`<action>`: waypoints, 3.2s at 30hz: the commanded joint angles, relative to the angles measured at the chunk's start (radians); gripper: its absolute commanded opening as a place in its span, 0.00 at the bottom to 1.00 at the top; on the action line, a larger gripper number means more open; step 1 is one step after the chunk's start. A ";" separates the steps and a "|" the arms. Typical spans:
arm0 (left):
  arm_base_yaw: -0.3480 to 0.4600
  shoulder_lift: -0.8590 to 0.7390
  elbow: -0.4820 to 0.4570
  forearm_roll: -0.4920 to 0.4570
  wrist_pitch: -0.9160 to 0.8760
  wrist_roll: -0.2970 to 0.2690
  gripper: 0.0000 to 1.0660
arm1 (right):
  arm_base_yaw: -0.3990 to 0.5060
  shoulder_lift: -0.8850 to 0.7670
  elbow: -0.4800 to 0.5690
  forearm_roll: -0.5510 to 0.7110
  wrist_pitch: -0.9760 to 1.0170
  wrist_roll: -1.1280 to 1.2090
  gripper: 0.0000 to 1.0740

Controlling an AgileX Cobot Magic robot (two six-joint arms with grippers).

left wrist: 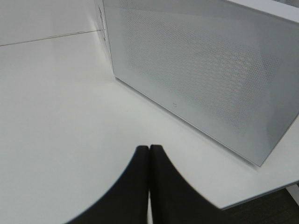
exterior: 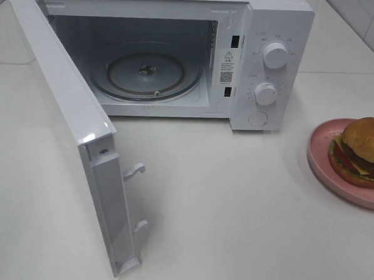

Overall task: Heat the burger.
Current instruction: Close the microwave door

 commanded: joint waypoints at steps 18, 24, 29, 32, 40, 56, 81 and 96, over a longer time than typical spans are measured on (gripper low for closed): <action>0.003 0.052 -0.024 -0.016 -0.199 -0.005 0.00 | -0.005 -0.021 0.000 -0.014 -0.012 -0.062 0.57; 0.003 0.199 0.018 -0.018 -0.413 0.000 0.00 | -0.005 -0.021 0.000 -0.014 -0.012 -0.062 0.57; 0.003 0.389 0.027 -0.019 -0.550 0.004 0.00 | -0.005 -0.021 0.000 -0.014 -0.012 -0.062 0.57; 0.003 0.523 0.027 -0.021 -0.636 0.031 0.00 | -0.005 -0.021 0.000 -0.014 -0.012 -0.062 0.57; 0.003 0.894 0.027 -0.174 -0.902 0.137 0.00 | -0.005 -0.021 0.000 -0.014 -0.012 -0.062 0.56; -0.049 1.339 -0.032 -0.167 -1.228 0.163 0.00 | -0.005 -0.021 0.000 -0.014 -0.012 -0.062 0.56; -0.163 1.662 -0.321 -0.121 -1.260 0.163 0.00 | -0.005 -0.021 0.000 -0.014 -0.012 -0.062 0.56; -0.180 1.787 -0.471 -0.112 -1.263 0.159 0.00 | -0.005 -0.021 0.000 -0.014 -0.012 -0.062 0.56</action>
